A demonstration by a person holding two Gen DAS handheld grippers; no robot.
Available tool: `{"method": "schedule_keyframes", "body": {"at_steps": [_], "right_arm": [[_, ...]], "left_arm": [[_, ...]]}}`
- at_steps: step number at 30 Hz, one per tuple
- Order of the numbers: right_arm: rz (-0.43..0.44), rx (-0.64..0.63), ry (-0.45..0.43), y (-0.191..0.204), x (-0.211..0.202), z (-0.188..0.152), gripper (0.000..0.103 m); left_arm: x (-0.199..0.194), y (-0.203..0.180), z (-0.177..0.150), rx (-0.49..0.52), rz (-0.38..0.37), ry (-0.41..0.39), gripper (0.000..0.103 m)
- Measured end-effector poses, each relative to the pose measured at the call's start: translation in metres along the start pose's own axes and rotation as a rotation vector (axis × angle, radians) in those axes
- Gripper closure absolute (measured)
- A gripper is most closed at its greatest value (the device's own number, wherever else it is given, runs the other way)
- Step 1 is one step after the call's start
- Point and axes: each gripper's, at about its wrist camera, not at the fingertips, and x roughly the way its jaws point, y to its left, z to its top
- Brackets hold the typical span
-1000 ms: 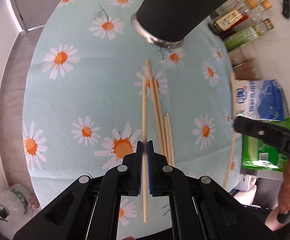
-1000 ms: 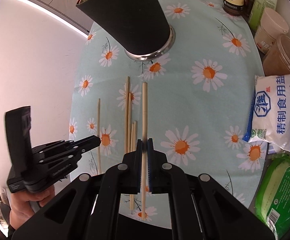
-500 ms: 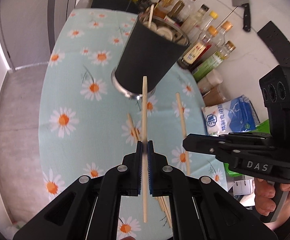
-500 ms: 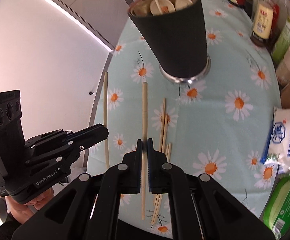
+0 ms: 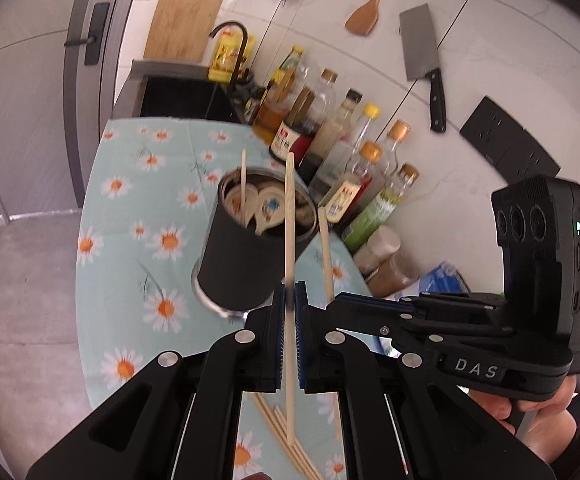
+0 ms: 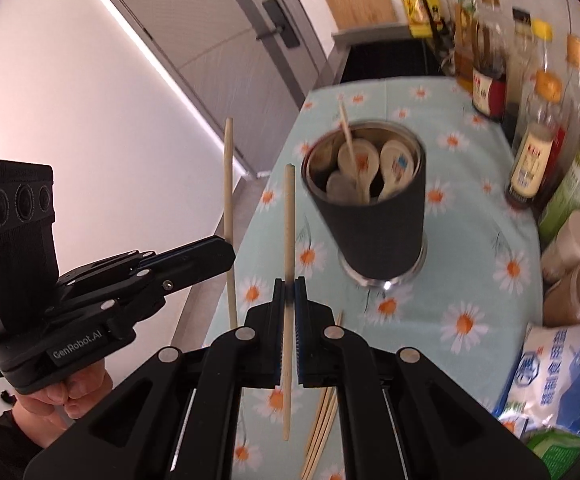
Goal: Organize utensils
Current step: 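Carry both chopsticks upright over the black holder with both grippers, then open both grippers to drop the chopsticks into the black holder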
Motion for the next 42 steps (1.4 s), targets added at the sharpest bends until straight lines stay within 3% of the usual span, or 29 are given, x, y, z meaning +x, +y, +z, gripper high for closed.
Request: {"method": "schedule_keyframes", "body": {"at_steps": [9,15,22,25,29,42], "right_arm": [[0.008,-0.021,-0.325,-0.014,-0.031,0.041,0.097],[0.021,0.001,-0.461,-0.028,-0.049,0.072,0.097],[0.043,0.023,-0.594,-0.043,-0.061,0.094,0.097],[0.049,0.025,-0.614,-0.047,-0.059,0.100,0.097],[0.051,0.015,-0.624,-0.053,-0.051,0.102,0.097],[-0.005,0.069,-0.534,-0.076,-0.008,0.089,0.097]], "left_arm": [[-0.015,0.006,0.052,0.018,-0.043,-0.184,0.099],[-0.028,-0.001,0.078,0.092,-0.068,-0.370,0.099],[-0.028,-0.015,0.089,0.200,-0.046,-0.503,0.099],[-0.022,-0.015,0.092,0.219,-0.046,-0.517,0.099],[-0.002,-0.009,0.097,0.194,-0.066,-0.474,0.099],[0.052,0.009,0.078,0.158,-0.050,-0.355,0.099]]}}
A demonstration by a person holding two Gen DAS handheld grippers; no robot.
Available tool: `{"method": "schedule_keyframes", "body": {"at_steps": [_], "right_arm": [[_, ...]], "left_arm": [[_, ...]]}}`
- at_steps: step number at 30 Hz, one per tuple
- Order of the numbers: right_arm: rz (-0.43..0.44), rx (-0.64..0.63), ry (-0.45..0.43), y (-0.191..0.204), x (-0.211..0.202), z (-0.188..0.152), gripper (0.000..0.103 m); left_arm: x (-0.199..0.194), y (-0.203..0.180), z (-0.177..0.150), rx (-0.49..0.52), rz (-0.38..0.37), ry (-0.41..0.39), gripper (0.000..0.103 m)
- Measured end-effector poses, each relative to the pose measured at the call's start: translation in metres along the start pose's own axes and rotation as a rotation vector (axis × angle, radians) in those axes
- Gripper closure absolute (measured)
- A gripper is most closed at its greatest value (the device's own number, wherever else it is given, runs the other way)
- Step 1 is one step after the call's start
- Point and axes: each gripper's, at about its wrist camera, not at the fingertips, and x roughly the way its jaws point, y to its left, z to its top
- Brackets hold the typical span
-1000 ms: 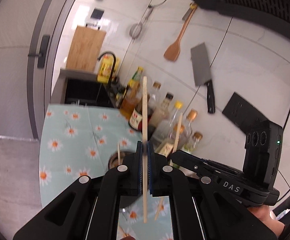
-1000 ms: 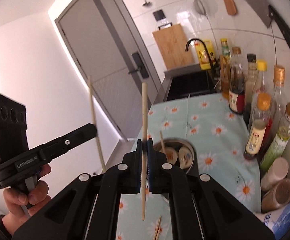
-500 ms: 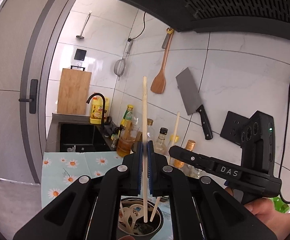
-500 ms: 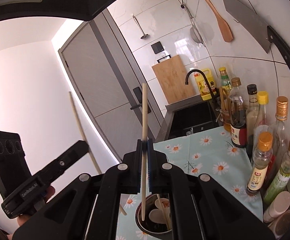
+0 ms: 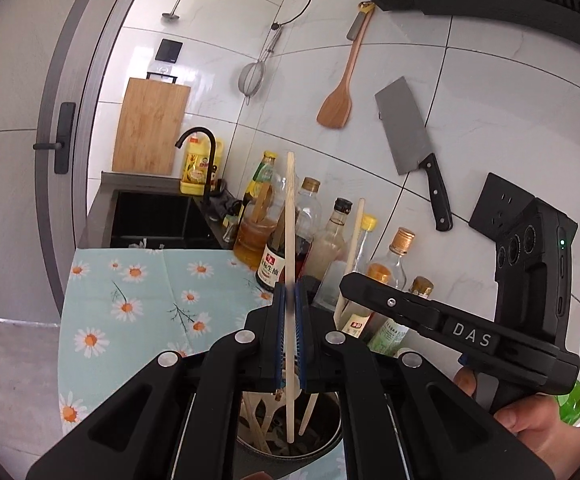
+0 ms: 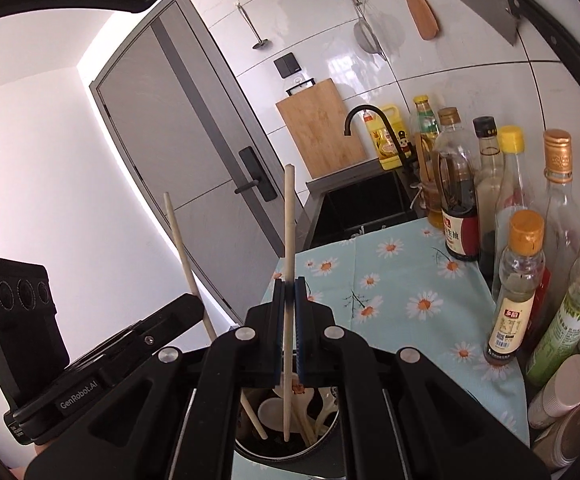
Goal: Organize utensils
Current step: 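Open both grippers to drop the chopsticks into the black holder, then move both open grippers back down toward the remaining chopsticks on the cloth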
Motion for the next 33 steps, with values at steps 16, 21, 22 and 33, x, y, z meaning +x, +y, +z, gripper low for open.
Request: {"method": "schedule_keyframes", "body": {"at_steps": [16,21,22,33], "right_arm": [[-0.013,0.080,0.052,-0.009,-0.008,-0.010,0.070],[-0.002,0.108,0.058,-0.007,-0.023,-0.012,0.070],[0.006,0.116,0.060,-0.006,-0.027,-0.013,0.070],[0.033,0.125,0.065,0.010,-0.082,-0.038,0.045]], "left_arm": [[-0.011,0.007,-0.012,-0.070,0.004,0.067,0.097],[-0.028,0.001,-0.011,-0.063,0.016,0.045,0.097],[-0.032,-0.001,-0.011,-0.061,0.014,0.039,0.097],[-0.077,-0.019,-0.029,-0.062,0.009,0.024,0.047]]}}
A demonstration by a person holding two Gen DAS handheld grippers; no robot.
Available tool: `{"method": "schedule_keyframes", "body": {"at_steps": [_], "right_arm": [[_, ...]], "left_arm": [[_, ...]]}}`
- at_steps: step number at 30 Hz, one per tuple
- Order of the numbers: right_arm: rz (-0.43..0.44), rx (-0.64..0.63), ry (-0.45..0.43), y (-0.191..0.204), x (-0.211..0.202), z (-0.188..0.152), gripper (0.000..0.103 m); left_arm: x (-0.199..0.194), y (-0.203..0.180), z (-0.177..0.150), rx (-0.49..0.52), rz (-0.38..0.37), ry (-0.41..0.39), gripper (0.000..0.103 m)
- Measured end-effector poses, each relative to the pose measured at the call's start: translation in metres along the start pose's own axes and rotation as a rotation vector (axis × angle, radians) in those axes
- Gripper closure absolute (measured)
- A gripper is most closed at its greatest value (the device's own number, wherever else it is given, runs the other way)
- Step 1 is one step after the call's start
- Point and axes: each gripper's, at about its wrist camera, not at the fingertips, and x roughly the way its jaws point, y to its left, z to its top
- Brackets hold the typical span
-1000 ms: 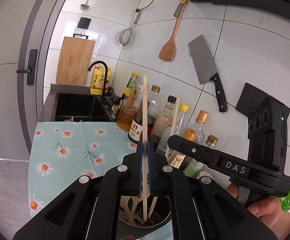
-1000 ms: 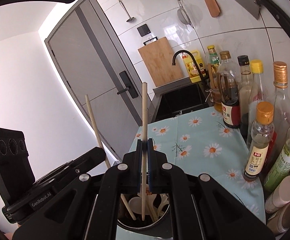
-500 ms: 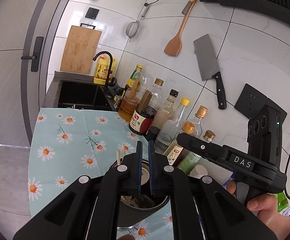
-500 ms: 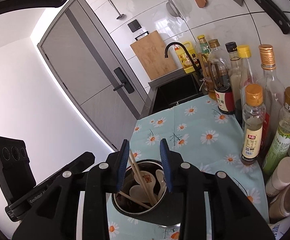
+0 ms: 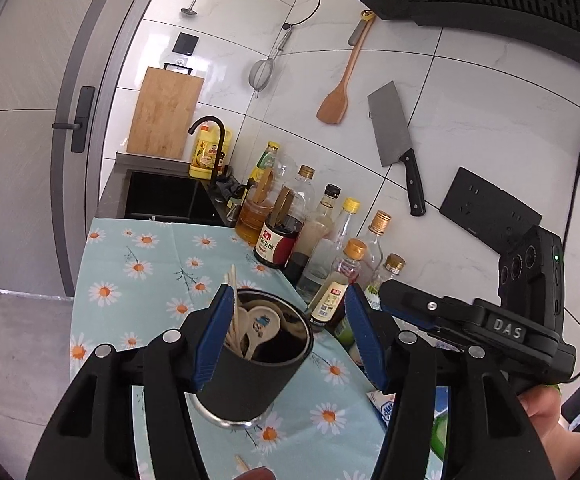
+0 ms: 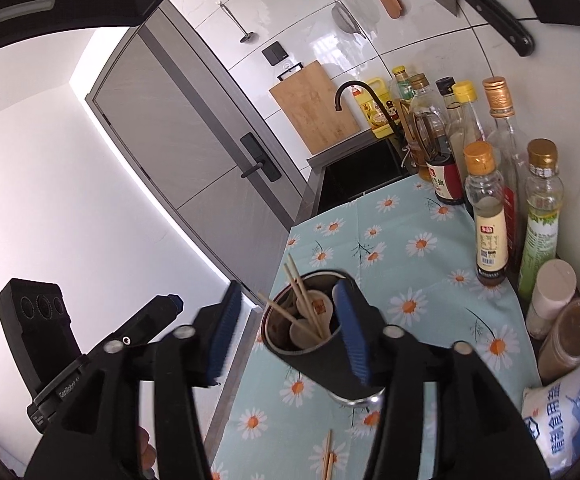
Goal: Organize utensils
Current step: 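Move both open grippers back down toward the remaining chopsticks on the cloth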
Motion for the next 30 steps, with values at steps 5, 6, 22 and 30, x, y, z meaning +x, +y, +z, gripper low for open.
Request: {"method": "schedule_keyframes", "body": {"at_steps": [5,6,22,30], "right_arm": [[0.004,-0.018,0.036,0.004,-0.020,-0.011,0.035],[-0.001,-0.024,0.041,0.005,-0.023,-0.014,0.030],[-0.050,-0.113,0.176,0.023,-0.061,-0.048,0.005],[-0.041,-0.101,0.417,0.022,-0.049,-0.078,0.005]], "left_arm": [[-0.024,-0.004,-0.013,-0.011,0.022,0.015,0.026],[-0.028,-0.005,-0.015,-0.005,0.027,0.022,0.026],[-0.082,-0.014,-0.051,-0.025,0.065,0.080,0.006],[-0.090,-0.010,-0.073,-0.068,0.057,0.189,0.006]]}}
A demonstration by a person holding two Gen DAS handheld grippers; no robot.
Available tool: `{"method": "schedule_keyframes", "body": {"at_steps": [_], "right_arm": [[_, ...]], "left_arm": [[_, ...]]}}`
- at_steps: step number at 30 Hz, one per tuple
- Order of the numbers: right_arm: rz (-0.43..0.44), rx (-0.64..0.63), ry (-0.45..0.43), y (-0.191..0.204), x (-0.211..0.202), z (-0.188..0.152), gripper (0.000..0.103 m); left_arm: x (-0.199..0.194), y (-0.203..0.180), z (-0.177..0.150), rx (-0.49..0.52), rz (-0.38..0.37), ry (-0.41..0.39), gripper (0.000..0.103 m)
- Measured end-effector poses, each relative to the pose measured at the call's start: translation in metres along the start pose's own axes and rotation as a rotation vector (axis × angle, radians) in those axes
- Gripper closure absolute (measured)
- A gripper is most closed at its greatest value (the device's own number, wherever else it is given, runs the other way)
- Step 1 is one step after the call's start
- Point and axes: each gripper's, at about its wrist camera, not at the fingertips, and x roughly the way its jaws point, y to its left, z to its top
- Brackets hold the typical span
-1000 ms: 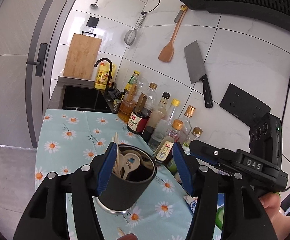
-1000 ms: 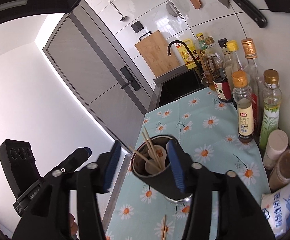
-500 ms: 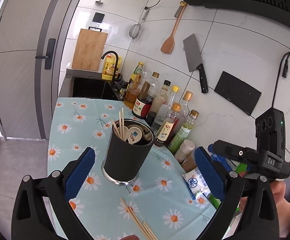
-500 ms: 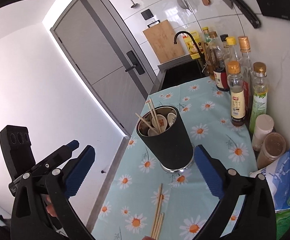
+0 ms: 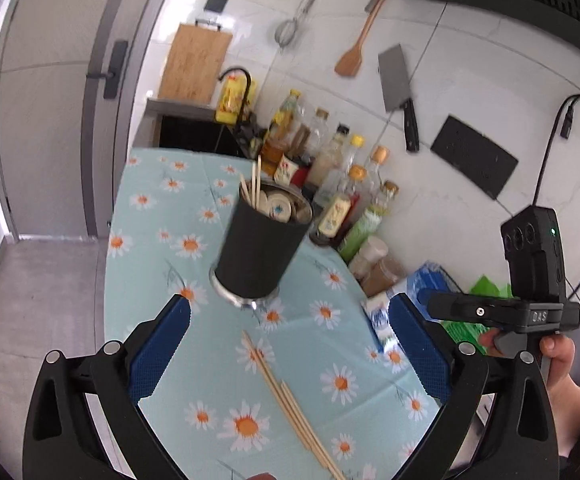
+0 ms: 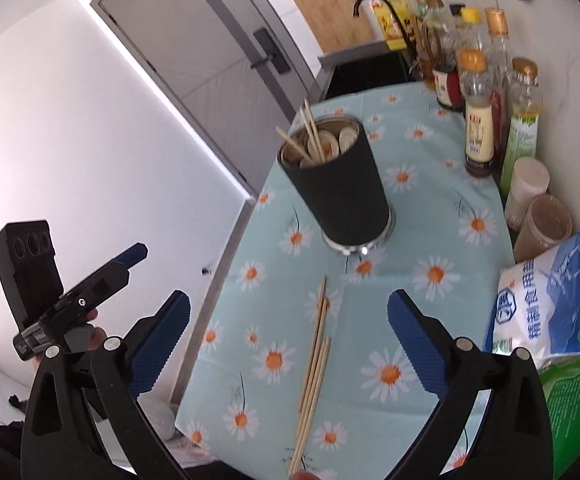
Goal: Organize utensils
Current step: 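Move both open grippers back down toward the remaining chopsticks on the cloth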
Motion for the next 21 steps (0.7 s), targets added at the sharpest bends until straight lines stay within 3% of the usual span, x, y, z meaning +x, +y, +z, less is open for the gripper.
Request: {"method": "schedule_keyframes", "body": {"at_steps": [7,10,19,21], "right_arm": [[0.017,0.014,0.127,0.000,0.025,-0.014,0.008],[0.009,0.023,0.212,-0.001,0.042,-0.022,0.021],[-0.028,0.112,0.439,-0.013,0.108,-0.051,0.032],[-0.062,0.120,0.488,-0.015,0.122,-0.057,0.041]], "left_arm": [[0.006,0.008,-0.031,-0.018,0.013,0.110,0.006],[0.012,0.011,-0.045,-0.037,0.020,0.155,0.006],[0.025,0.028,-0.088,-0.136,0.027,0.268,0.007],[0.027,0.033,-0.099,-0.155,0.032,0.285,0.007]]}}
